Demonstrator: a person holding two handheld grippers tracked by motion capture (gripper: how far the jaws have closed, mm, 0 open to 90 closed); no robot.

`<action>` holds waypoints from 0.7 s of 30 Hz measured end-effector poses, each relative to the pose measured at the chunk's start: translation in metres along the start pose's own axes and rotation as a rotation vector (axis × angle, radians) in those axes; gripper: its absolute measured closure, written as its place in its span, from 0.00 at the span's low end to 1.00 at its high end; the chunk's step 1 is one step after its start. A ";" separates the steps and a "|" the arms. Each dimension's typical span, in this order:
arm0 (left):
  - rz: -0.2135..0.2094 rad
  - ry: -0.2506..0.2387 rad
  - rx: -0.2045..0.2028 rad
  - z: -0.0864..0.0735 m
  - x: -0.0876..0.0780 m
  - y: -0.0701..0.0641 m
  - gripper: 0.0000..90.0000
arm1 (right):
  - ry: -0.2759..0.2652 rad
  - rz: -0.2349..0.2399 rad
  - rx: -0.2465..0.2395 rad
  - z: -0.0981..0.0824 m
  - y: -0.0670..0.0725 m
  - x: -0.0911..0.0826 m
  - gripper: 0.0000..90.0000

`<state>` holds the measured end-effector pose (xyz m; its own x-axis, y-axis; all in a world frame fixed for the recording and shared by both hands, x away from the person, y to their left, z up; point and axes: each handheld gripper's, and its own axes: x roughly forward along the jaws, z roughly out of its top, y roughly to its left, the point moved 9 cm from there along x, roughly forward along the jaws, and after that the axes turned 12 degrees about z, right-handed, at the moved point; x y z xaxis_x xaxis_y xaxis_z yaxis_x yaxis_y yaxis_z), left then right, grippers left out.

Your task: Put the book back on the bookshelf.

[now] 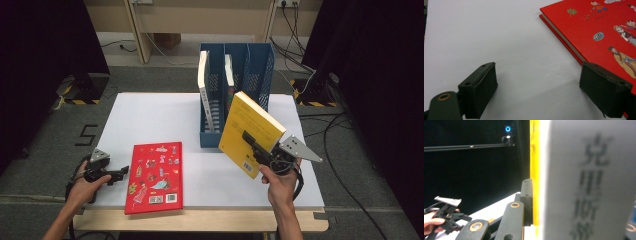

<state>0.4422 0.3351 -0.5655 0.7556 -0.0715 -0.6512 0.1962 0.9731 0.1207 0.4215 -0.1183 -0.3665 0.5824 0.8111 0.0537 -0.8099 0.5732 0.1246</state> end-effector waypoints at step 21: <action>0.001 0.001 0.002 0.000 0.000 0.000 0.15 | -0.010 -0.155 -0.010 0.040 -0.058 0.003 0.84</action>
<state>0.4421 0.3352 -0.5655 0.7552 -0.0704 -0.6518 0.1968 0.9727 0.1230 0.4731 -0.1537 -0.3338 0.7013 0.7115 0.0445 -0.7106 0.6928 0.1226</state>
